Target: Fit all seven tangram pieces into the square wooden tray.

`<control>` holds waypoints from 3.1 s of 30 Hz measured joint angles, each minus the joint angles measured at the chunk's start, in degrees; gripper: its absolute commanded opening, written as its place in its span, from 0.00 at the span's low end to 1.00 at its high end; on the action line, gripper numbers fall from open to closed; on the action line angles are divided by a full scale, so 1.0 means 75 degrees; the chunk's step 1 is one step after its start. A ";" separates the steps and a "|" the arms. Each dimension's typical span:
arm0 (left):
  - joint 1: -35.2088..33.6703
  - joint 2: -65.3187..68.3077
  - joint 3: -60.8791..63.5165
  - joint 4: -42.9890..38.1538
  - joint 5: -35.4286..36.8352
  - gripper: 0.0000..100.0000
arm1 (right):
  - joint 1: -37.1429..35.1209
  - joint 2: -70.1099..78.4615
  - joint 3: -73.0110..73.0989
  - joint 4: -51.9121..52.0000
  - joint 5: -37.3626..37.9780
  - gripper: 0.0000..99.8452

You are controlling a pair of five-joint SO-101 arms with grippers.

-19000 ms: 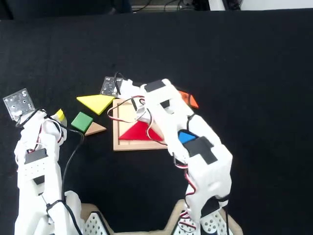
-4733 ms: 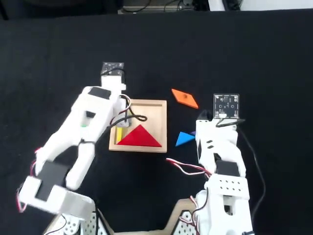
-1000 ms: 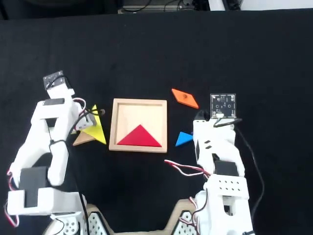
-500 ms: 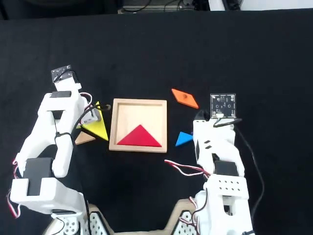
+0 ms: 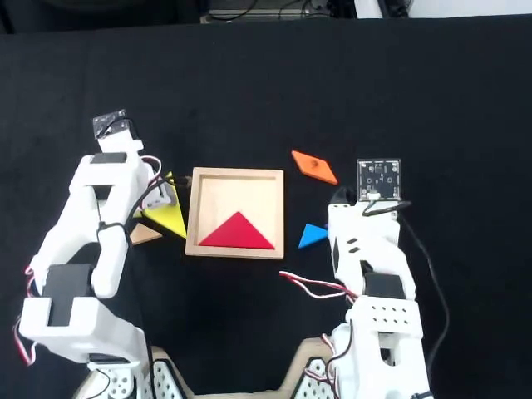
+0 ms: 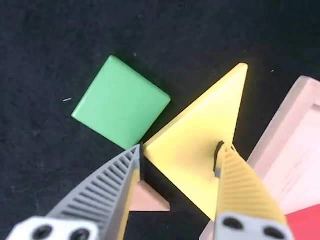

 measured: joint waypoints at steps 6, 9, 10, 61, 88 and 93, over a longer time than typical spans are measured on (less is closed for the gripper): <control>0.0070 0.0973 -0.1137 0.1254 0.0023 0.32 | 0.0000 0.0000 0.0000 0.0000 0.0000 0.01; 0.0059 0.1418 -0.1559 0.1653 0.0176 0.32 | 0.0000 0.0000 0.0000 0.0000 0.0000 0.01; 0.0059 0.1524 -0.1676 0.1700 0.0176 0.32 | 0.0000 0.0000 0.0000 0.0000 0.0000 0.01; -0.0281 0.1453 -0.2403 0.2133 -0.2532 0.32 | 0.0000 0.0000 0.0000 0.0000 0.0000 0.01; -0.0492 0.2872 -0.4782 0.3341 -0.3317 0.32 | 0.0000 0.0000 0.0000 0.0000 0.0000 0.01; -0.0563 0.3153 -0.5204 0.3716 -0.4677 0.32 | 0.0000 0.0000 0.0000 0.0000 0.0000 0.01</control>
